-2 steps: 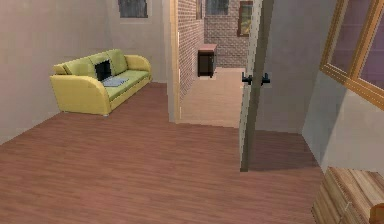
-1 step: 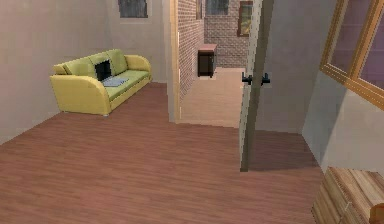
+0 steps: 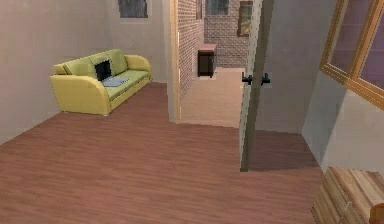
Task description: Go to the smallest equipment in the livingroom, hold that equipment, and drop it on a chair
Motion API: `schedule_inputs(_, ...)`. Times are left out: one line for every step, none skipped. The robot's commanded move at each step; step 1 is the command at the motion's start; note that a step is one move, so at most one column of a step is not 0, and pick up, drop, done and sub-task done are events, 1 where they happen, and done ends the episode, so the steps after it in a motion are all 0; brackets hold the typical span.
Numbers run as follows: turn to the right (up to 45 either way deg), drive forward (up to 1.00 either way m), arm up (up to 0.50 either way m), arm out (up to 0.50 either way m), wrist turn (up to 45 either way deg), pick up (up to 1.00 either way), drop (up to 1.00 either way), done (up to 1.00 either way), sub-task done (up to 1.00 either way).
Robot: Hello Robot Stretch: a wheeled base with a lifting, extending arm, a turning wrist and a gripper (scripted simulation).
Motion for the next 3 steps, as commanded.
schedule_inputs(0.0, 0.00, 0.00, 0.00, -45.0, 0.00, 0.00, 0.00, 0.00)
schedule_inputs(0.0, 0.00, 0.00, 0.00, -12.0, 0.00, 0.00, 0.00, 0.00)
schedule_inputs(0.0, 0.00, 0.00, -0.46, 0.0, 0.00, 0.00, 0.00, 0.00)
